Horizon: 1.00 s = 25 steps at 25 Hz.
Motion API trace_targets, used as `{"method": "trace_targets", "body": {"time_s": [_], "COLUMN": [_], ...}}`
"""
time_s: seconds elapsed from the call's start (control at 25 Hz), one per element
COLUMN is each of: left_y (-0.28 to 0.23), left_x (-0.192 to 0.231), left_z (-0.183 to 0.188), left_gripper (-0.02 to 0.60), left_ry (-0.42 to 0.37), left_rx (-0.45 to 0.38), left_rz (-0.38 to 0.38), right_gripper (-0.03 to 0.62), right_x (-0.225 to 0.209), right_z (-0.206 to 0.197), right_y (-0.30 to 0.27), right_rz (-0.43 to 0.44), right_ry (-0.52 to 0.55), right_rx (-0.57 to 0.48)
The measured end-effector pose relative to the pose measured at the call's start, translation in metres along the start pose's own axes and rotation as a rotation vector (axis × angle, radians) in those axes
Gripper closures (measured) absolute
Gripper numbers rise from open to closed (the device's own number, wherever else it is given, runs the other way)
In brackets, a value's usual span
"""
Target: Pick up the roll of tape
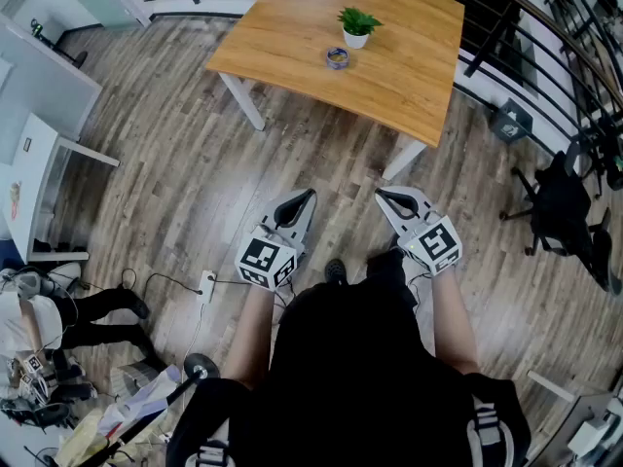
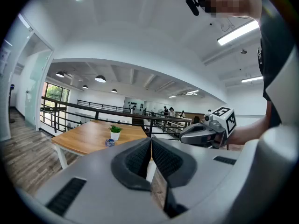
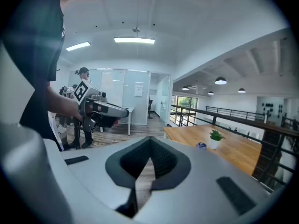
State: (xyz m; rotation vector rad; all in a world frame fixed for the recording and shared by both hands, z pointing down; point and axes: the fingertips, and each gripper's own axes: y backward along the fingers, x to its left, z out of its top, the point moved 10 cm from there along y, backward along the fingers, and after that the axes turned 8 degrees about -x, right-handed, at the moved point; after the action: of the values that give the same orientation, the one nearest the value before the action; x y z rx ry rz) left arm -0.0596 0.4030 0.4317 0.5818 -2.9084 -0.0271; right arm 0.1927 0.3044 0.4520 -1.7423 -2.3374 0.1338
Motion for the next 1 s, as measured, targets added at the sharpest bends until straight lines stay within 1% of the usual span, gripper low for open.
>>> {"method": "trace_targets", "body": {"time_s": [0.12,0.28,0.36,0.44,0.84,1.0], "left_y": [0.001,0.002,0.003,0.005,0.010,0.011], "left_x": [0.002,0.002,0.002,0.002,-0.006,-0.010], "left_z": [0.001,0.000,0.000,-0.001,-0.002,-0.004], "left_gripper": [0.555,0.555,0.556,0.557,0.555,0.555], "left_ry": [0.001,0.005,0.005,0.005,-0.020,-0.025], "left_rx": [-0.005,-0.007,-0.006,-0.004,0.012,0.000], "left_rz": [-0.003,-0.003,-0.004,-0.006,-0.012,-0.020], "right_gripper": [0.586,0.586,0.586,0.586,0.586,0.586], "right_x": [0.002,0.002,0.003,0.004,0.008,0.009], "right_z": [0.003,0.007,0.004,0.003,0.004,0.000], "right_y": [-0.003,-0.004,-0.003,-0.002,0.004,0.006], "right_rz": [0.004,-0.013,-0.013,-0.008,-0.029,-0.043], "right_ry": [0.008,0.012,0.011,0.010,-0.002,-0.009], "right_rx": [-0.005,-0.027,-0.005,-0.006,-0.027,-0.027]}}
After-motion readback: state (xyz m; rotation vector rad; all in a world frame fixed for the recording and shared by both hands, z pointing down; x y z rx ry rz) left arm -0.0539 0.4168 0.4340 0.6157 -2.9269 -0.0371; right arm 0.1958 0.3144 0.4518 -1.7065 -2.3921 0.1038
